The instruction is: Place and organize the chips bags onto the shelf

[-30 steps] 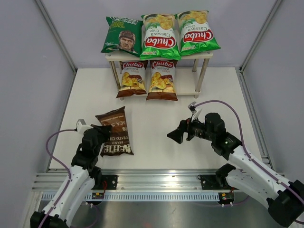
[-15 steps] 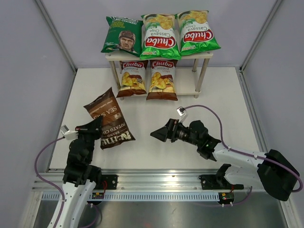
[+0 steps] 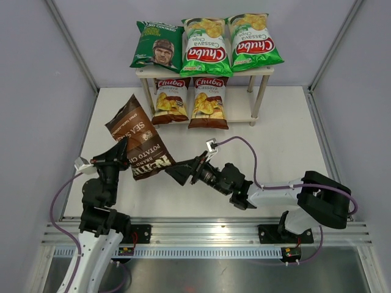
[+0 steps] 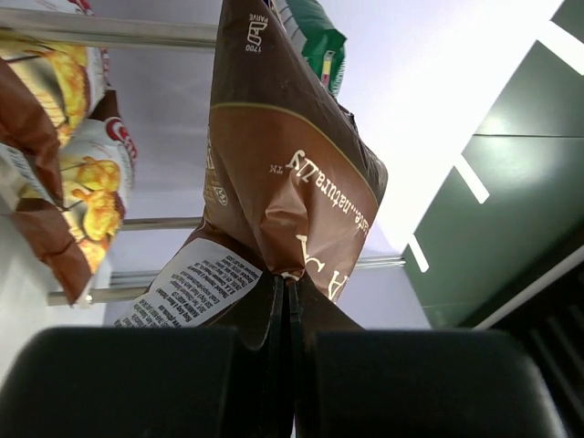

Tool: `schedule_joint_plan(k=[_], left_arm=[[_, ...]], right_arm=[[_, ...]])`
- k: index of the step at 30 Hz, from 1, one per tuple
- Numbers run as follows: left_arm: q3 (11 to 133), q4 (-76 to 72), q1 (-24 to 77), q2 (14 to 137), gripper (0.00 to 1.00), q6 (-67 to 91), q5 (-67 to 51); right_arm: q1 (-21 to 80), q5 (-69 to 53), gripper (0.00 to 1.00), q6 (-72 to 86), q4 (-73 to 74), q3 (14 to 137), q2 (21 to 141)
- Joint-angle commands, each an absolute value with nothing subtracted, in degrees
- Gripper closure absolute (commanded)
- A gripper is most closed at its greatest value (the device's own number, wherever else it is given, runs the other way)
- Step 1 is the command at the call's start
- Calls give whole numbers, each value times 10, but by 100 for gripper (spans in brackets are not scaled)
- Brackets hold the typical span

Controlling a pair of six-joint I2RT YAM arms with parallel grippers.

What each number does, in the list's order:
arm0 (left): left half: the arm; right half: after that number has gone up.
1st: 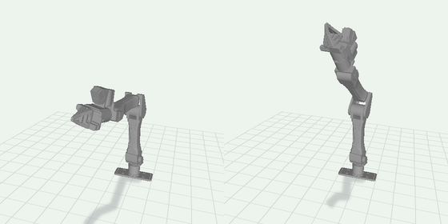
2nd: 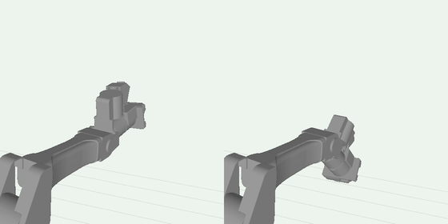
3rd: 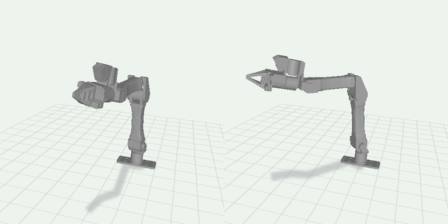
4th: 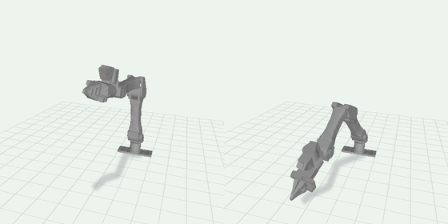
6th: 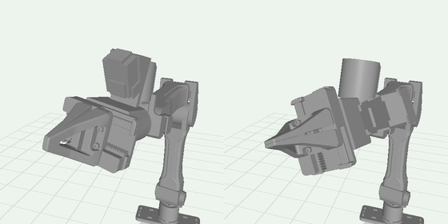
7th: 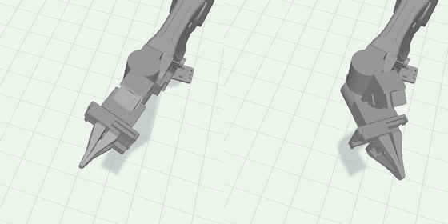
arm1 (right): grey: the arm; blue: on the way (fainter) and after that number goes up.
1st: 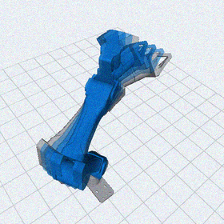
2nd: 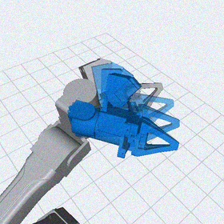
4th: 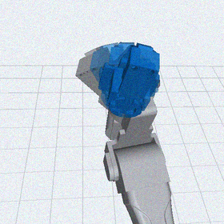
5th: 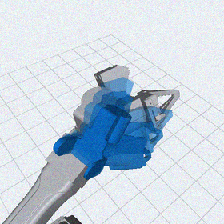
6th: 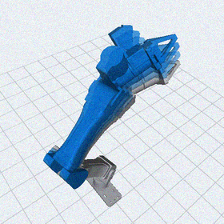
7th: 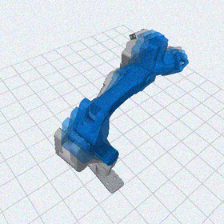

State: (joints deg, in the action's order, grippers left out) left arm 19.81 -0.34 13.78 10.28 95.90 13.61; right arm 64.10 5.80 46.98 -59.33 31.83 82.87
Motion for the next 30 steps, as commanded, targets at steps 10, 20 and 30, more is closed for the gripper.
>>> schedule_joint_plan(k=[10, 20, 30], left_arm=[[244, -93, 141, 119, 100, 1043, 83], [242, -84, 142, 109, 100, 1060, 57], [218, -47, 142, 68, 100, 1036, 79]], right_arm=[[679, 105, 1, 337, -729, 446, 955], [679, 49, 0, 293, -836, 540, 1053], [679, 34, 45, 276, -887, 507, 1040]])
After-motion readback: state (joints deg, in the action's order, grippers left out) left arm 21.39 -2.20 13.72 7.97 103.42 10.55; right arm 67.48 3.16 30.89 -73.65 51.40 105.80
